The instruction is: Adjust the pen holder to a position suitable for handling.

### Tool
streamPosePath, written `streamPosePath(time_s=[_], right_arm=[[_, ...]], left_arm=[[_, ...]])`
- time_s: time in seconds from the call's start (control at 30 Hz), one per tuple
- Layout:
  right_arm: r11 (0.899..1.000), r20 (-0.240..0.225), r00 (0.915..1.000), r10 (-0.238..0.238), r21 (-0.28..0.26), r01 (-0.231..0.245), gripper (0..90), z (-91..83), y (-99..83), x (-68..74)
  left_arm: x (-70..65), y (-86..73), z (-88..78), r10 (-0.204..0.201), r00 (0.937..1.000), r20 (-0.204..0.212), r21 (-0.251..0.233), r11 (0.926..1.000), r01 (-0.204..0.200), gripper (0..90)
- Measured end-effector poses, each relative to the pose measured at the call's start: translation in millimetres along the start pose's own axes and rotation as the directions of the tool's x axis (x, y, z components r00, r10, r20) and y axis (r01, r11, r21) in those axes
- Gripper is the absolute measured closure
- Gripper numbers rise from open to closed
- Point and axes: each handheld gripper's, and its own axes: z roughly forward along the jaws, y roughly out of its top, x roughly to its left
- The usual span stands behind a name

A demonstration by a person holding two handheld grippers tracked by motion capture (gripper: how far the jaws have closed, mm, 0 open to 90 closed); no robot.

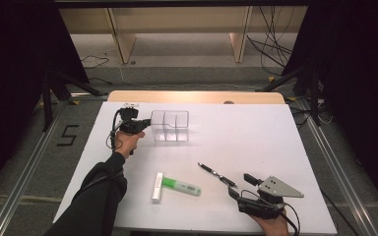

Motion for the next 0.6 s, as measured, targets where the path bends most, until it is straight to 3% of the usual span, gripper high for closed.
streamPosePath(time_s=[0.33, 0.6], right_arm=[[1.0, -0.001, 1.0, -0.001, -0.001, 0.001, 28.7, 0.6, 0.1, 0.1], [1.0, -0.001, 1.0, 0.001, 0.002, -0.001, 28.7, 0.5, -0.1, -0.1]], left_arm=[[-6.4, 3.0, 4.8, -0.007, 0.9999, -0.01, 0.013, 0.9999, 0.007, 89.5], [-27.2, 4.3, 14.7, -0.02, 0.9997, 0.011, 0.013, 0.9997, 0.019, 89.5]])
